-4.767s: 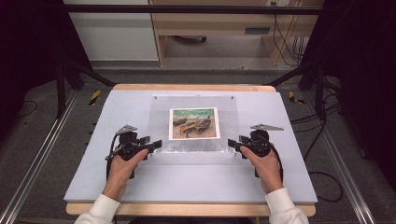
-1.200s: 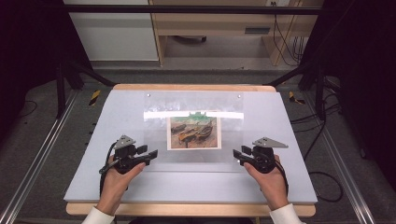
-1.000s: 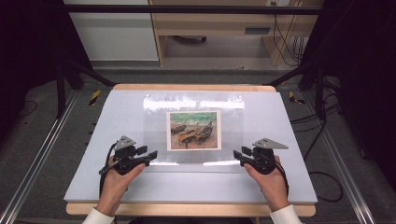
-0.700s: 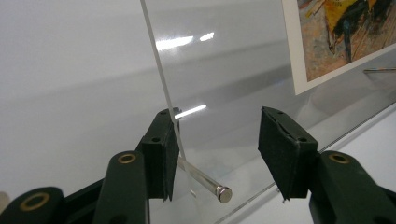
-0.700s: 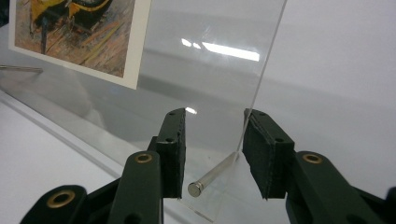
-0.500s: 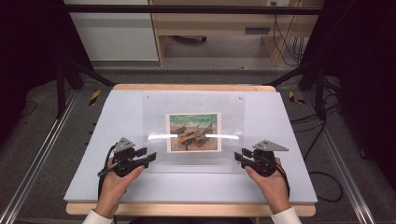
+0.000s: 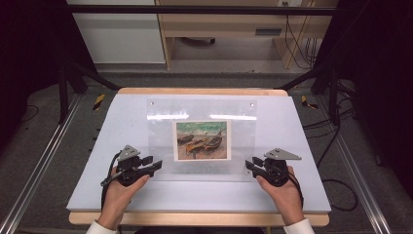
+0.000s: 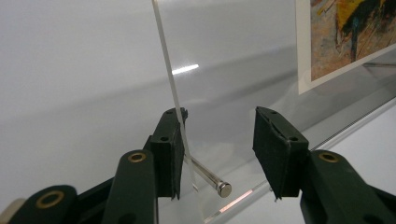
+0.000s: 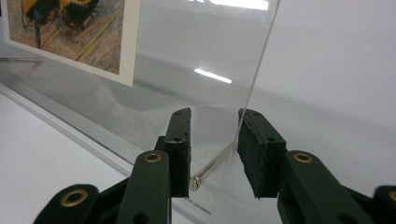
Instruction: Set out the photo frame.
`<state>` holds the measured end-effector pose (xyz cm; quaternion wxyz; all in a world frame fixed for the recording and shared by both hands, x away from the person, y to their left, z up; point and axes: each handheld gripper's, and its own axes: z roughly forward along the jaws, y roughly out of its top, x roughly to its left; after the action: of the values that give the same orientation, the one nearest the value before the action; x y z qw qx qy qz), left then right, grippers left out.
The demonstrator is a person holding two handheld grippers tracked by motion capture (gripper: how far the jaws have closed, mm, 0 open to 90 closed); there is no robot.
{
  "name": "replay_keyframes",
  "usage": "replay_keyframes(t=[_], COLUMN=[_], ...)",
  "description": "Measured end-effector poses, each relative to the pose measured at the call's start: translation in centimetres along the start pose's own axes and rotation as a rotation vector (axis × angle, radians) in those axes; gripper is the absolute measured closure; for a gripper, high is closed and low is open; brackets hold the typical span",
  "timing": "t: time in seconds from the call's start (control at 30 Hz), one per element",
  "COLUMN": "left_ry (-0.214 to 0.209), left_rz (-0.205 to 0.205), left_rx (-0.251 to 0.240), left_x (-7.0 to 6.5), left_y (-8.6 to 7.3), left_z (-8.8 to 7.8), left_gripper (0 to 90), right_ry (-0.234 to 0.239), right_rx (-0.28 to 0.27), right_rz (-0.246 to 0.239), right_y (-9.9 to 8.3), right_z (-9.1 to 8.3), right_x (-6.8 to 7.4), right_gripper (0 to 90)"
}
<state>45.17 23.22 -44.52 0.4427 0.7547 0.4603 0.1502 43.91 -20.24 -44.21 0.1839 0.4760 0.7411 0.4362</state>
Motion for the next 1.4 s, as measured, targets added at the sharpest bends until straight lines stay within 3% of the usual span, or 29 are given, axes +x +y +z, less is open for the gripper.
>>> replay_keyframes(t=[0.63,1.4], left_ry=[-0.001,-0.003], left_rz=[-0.001,0.028], left_rx=[0.008,0.007], left_x=[-0.03,0.04], left_y=[-0.17,-0.18], left_z=[-0.24,-0.21], left_gripper=[56.0,56.4], right_ry=[-0.001,-0.009], right_rx=[0.01,0.02], right_rz=[-0.015,-0.026], right_y=[-0.28,-0.45], right_z=[-0.27,-0.37], right_x=[0.02,0.14], right_gripper=[68.8,70.2])
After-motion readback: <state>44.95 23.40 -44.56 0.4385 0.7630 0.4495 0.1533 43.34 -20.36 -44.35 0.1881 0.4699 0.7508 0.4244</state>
